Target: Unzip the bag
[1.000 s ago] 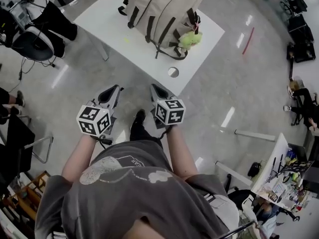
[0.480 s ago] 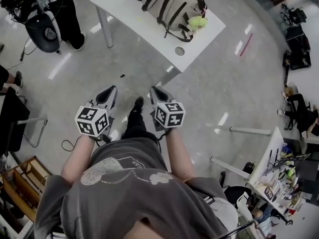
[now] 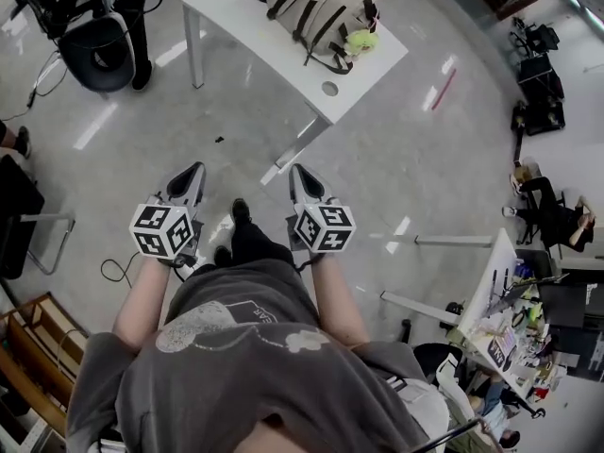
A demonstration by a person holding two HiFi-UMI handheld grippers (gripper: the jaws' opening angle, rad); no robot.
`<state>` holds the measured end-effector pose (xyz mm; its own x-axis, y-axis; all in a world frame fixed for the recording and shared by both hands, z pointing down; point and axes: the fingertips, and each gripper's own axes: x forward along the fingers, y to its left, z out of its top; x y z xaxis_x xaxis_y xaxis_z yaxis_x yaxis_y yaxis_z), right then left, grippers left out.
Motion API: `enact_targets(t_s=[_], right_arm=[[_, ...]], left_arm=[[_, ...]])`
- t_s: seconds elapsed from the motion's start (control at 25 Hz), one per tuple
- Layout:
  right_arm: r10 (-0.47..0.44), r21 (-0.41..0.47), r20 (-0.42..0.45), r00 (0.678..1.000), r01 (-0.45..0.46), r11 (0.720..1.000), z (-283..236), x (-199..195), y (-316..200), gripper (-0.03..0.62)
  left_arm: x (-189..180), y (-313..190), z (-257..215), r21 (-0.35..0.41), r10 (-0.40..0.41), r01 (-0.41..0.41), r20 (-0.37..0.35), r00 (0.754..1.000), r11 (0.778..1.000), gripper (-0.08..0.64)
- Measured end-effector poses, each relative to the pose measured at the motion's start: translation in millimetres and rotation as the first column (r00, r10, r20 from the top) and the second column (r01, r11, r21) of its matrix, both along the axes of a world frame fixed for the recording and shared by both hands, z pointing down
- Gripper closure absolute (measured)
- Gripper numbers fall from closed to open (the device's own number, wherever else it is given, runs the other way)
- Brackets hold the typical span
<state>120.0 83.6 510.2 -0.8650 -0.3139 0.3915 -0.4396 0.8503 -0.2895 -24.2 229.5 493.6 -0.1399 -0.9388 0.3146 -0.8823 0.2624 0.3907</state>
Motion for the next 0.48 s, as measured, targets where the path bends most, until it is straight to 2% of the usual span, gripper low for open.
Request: enact_targets(t_s=[0.16,0.28,0.48], right_arm=[[-0.033,0.025,-0.028,0.999,0.034,0.999,-0.8,1.3,13.5,0.592],[-0.052,0.037,-0.026,0.998,0.053,0.998,-2.0,-0.2,20.7,0.592],[-0.078,0.049,-0.038,0.996,0.08,0.996,-3.3,11.3,26.9,0.594]], left_arm=[[2.5,17.8,-4.9,0.013,-0.03,0.029,0.002,1.0,0.999,0.554],[7.3,26.2,-7.4,0.01,-0.032,0.032,0.027,0.999,0.999,0.554],[21.1,31.5,-6.3,-0.006,-0.031,0.032,0.027,0.999,0.999,0.554]])
